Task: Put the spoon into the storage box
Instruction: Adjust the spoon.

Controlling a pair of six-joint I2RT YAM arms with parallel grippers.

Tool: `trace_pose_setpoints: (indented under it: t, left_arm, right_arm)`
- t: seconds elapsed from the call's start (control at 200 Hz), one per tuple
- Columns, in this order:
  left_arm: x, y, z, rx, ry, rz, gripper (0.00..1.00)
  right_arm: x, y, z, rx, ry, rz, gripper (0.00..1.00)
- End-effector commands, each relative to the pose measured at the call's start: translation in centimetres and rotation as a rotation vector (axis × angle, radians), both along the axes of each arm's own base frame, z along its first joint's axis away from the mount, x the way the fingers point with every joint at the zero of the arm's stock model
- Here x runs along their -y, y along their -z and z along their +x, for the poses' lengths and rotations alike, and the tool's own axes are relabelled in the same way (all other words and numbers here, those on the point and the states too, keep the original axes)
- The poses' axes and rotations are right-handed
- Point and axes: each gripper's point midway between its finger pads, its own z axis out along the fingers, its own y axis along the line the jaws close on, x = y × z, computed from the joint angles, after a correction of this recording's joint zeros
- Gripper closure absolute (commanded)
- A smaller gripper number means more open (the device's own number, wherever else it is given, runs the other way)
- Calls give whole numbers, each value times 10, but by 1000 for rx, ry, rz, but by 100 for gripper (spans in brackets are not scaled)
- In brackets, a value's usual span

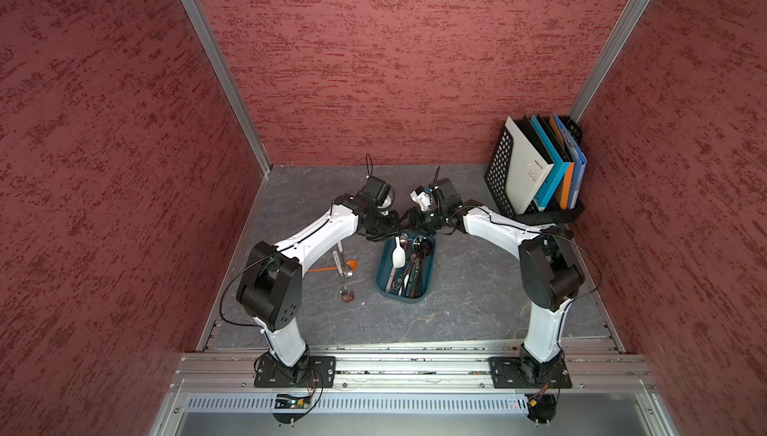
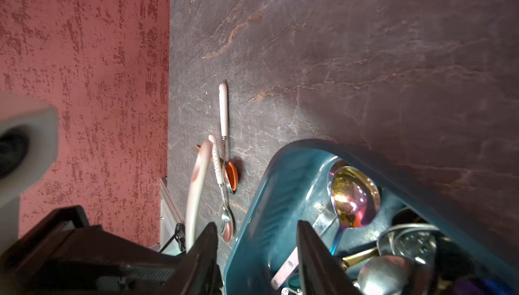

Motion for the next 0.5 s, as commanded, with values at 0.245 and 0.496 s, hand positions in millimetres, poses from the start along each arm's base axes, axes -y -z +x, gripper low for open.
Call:
trace_pose_setpoints:
  t: [0.245, 0.496]
  left_arm:
    - [-2, -1, -2, -20, -56, -56, 100]
    - [7, -6, -2, -22, -44, -97, 100]
  right_arm:
    - [9, -42, 12, 84, 38, 96, 55]
    - [-7, -40, 8, 29, -19, 178, 54]
